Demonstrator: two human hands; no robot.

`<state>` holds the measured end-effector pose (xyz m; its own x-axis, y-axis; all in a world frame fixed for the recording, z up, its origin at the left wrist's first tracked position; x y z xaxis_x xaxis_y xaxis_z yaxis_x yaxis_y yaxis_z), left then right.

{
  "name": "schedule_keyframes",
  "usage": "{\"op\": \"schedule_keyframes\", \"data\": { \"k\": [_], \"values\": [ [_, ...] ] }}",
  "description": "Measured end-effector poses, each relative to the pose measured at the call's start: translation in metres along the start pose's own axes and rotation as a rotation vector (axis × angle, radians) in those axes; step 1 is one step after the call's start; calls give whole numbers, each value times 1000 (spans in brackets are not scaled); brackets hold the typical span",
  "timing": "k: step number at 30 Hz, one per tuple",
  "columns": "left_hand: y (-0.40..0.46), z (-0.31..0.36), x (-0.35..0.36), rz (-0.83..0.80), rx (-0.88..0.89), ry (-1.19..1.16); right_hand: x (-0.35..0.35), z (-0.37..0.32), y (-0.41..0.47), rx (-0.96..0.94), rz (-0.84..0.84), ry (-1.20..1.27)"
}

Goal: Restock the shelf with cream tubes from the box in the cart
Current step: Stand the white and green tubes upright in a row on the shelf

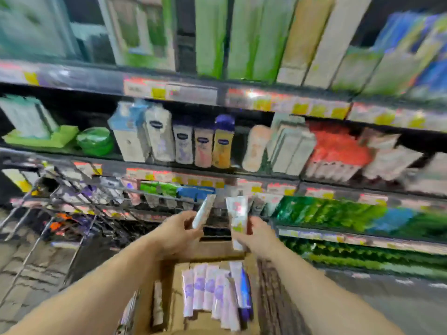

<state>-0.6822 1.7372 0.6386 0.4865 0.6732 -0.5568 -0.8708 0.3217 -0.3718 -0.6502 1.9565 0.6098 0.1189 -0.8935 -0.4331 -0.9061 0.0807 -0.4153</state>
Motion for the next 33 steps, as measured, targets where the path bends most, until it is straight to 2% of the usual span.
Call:
{"op": "schedule_keyframes", "data": {
  "k": [3,6,10,13,17,21,26,33],
  "values": [
    [4,93,24,-64,105,-32,-89,-9,-34,-112,116,37],
    [-2,189,74,-112,220,-119,-186,6,-82,-141,266,73],
    [-15,313,176,-226,312,-370,-319,54,-159,-185,415,89],
    [-21,395,264,-384,321,-542,-410,101,-220,-167,494,100],
    [-26,490,363,-517,366,-585,-516,147,-298,-151,622,149],
    [-32,564,424,-621,433,-525,-594,187,-333,-126,704,181],
    [0,628,458,-536,527,-480,-660,215,-329,-142,766,249],
    [85,723,477,-350,723,-359,-773,215,-268,-228,814,211]
  ]
}}
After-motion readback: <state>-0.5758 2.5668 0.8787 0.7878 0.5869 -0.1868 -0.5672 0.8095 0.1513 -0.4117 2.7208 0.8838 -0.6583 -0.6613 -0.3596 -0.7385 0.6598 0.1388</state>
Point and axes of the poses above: each hand's wrist, its own y-axis towards the middle knuckle, its own x-axis out of the palm, z = x × y, the point moved 5 cm from there along y, towards the middle knuckle
